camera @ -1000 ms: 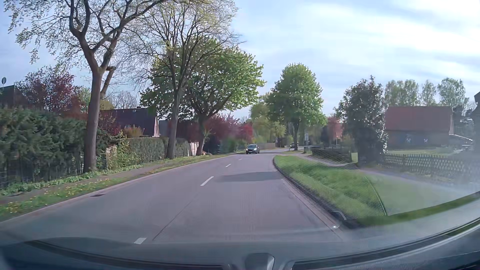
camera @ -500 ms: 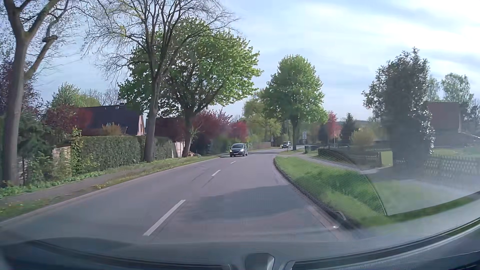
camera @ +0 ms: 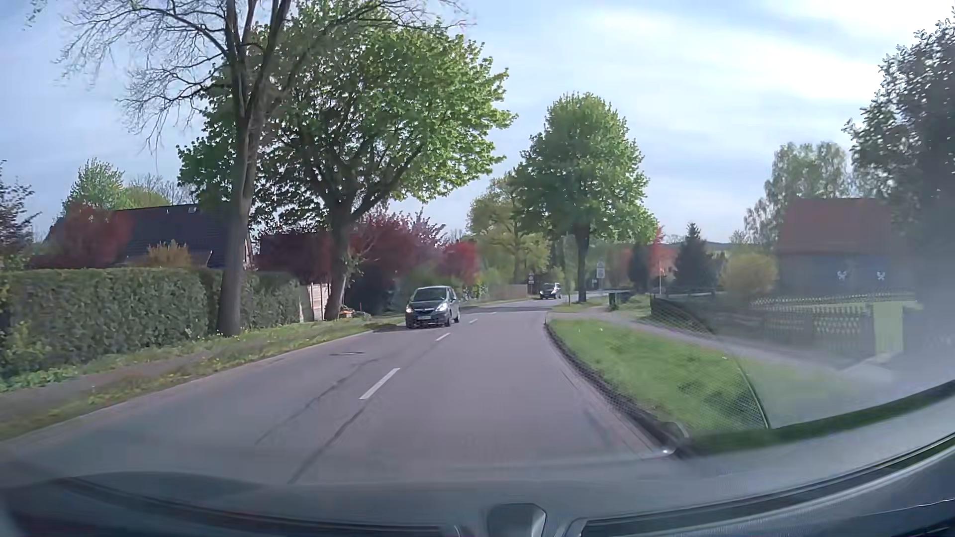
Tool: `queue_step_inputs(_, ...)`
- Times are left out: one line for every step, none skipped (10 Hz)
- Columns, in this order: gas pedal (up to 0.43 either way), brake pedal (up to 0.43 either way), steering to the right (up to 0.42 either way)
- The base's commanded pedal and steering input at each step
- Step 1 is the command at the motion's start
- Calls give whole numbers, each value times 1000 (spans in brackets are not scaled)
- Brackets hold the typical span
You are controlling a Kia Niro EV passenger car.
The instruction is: Follow the waypoints while adhering to traffic rules and regulations
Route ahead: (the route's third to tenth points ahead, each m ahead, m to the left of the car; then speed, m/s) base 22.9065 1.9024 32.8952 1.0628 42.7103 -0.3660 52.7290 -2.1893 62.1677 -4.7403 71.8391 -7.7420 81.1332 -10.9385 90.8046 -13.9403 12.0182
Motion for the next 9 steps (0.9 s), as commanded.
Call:
queue_step_inputs(28, 0, 24)
queue_step_inputs(28, 0, 24)
queue_step_inputs(28, 0, 24)
queue_step_inputs(28, 0, 23)
queue_step_inputs(28, 0, 18)
queue_step_inputs(28, 0, 15)
queue_step_inputs(28, 0, 14)
queue_step_inputs(28, 0, 14)
queue_step_inputs(28, 0, 15)
